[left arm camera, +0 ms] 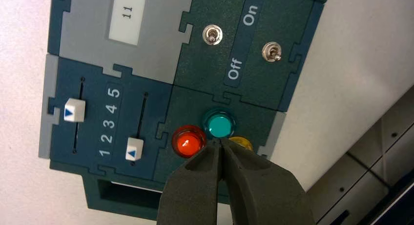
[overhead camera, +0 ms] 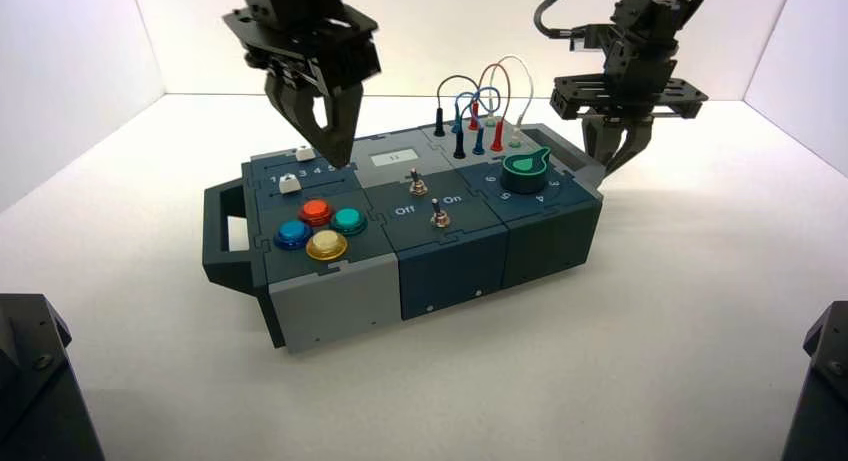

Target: Flip the top switch on with the left gripper.

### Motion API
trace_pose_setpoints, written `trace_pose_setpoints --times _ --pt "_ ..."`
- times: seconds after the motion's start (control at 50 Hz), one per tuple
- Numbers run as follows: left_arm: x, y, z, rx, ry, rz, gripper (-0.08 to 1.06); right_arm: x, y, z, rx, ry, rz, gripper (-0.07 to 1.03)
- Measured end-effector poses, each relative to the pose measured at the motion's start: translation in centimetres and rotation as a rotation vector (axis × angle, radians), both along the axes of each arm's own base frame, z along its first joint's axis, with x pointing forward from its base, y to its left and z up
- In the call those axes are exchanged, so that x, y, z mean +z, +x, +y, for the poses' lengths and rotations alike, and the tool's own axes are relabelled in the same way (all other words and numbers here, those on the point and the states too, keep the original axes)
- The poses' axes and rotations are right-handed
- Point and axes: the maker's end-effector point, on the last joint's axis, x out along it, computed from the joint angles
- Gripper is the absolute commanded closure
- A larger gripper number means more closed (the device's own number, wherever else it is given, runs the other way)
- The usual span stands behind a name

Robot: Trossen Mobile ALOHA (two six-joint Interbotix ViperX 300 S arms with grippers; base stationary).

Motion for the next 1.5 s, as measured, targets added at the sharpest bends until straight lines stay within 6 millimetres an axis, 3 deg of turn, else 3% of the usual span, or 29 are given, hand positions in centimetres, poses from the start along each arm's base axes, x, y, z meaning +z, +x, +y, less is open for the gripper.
trace_pose_setpoints --times 0.78,1.5 --pt "-1.9 3.8 -4.0 -0.089 0.045 0.017 1.01 0.0 0.0 0.0 0.002 -0.001 0.004 0.99" --pt "-2.7 1.2 -4.3 -0.142 0.076 0.065 1.01 0.0 -0.1 -0.1 0.000 -0.002 0.007 0.99"
